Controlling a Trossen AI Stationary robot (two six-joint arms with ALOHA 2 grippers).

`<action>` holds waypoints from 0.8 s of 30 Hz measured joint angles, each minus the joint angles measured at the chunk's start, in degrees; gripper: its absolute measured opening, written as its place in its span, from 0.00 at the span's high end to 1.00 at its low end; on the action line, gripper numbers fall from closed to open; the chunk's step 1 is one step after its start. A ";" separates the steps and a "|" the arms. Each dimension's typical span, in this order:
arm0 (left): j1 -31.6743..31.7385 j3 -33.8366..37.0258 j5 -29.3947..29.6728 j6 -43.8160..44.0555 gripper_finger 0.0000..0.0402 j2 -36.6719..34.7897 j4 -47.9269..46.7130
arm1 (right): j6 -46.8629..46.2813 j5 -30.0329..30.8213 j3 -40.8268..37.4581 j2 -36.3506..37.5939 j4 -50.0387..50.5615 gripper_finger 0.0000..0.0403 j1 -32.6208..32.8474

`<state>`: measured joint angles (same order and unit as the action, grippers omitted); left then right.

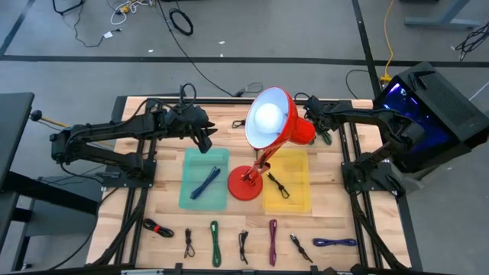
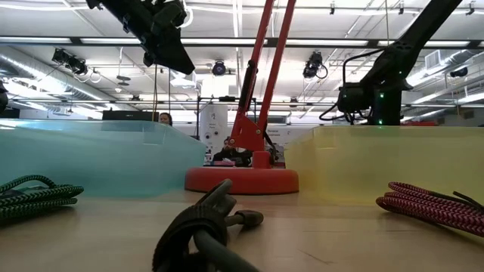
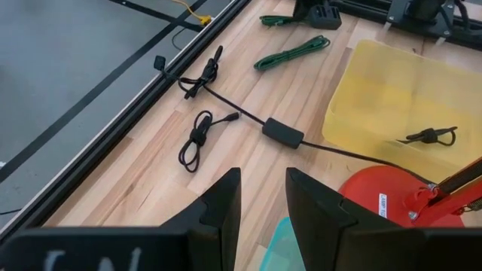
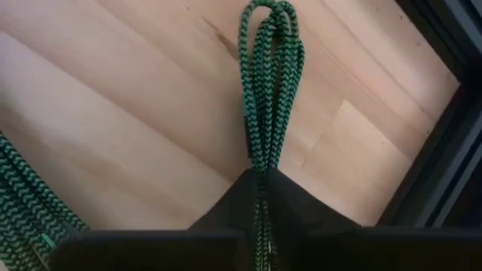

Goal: Pick & Place USB Port
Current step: Put the right green patterned charger cable into the blue bin

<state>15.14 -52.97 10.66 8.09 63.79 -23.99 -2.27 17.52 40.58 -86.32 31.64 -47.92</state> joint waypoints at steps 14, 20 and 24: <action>0.02 0.00 0.02 0.25 0.72 0.00 0.04 | -1.79 -4.11 3.87 3.40 5.77 1.00 1.58; 0.02 0.00 0.02 0.57 0.72 0.00 0.12 | -2.58 -6.46 8.35 11.22 8.91 1.00 5.65; 0.02 0.00 0.00 0.62 0.72 0.00 0.19 | -3.58 -9.09 10.74 17.46 7.94 1.00 9.78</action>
<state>15.15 -52.97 10.66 8.71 63.79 -23.80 -5.85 8.43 51.32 -68.87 39.58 -38.14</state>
